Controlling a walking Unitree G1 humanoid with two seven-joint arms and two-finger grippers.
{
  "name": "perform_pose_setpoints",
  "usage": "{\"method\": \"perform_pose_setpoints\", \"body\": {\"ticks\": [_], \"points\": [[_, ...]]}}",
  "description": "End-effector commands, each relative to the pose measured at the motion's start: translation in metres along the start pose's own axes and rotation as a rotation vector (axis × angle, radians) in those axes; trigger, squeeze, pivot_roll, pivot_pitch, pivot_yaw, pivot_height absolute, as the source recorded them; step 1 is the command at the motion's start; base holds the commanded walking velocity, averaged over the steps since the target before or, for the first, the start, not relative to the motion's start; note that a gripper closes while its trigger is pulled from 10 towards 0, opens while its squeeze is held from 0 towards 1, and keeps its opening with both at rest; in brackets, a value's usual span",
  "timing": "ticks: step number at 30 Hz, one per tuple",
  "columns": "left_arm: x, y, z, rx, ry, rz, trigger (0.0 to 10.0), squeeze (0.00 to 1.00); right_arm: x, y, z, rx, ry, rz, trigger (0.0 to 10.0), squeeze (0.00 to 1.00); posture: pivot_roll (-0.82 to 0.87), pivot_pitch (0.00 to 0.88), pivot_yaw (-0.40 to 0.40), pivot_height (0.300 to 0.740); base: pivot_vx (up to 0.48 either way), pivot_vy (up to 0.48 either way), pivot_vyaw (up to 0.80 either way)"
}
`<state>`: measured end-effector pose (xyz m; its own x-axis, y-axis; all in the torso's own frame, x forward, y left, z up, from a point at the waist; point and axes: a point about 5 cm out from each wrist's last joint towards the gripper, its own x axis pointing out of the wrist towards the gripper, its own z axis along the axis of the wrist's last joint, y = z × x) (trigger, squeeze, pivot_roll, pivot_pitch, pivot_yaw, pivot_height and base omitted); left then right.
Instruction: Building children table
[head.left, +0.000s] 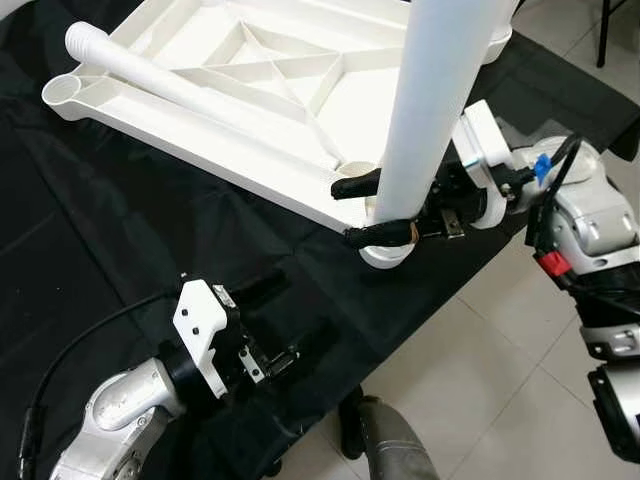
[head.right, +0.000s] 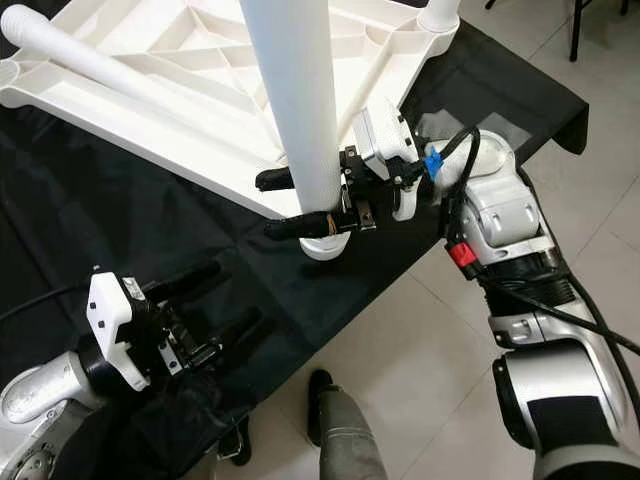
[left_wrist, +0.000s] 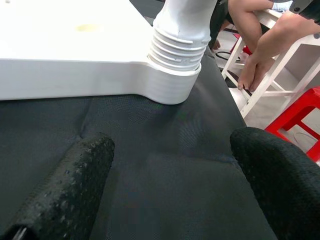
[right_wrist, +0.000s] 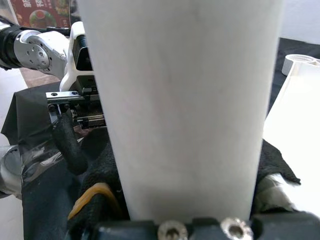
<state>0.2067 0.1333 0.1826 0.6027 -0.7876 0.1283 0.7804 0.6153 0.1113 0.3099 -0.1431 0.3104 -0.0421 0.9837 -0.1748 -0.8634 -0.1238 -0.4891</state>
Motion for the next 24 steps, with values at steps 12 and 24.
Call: {"method": "perform_pose_setpoints", "body": {"ticks": [12,24], "points": [[-0.002,-0.006,-0.004,-0.011,0.015,-0.019,10.0,0.00,-0.001,0.013,-0.022,0.106,0.039,-0.063,10.0,0.00,-0.02,0.411,0.002,0.740,0.000,0.000,0.00],[-0.003,-0.007,-0.004,0.008,0.019,-0.014,10.0,0.00,0.028,0.052,-0.043,0.189,0.089,-0.522,10.0,0.00,-0.02,0.409,-0.044,0.740,0.000,0.000,0.00]]}}
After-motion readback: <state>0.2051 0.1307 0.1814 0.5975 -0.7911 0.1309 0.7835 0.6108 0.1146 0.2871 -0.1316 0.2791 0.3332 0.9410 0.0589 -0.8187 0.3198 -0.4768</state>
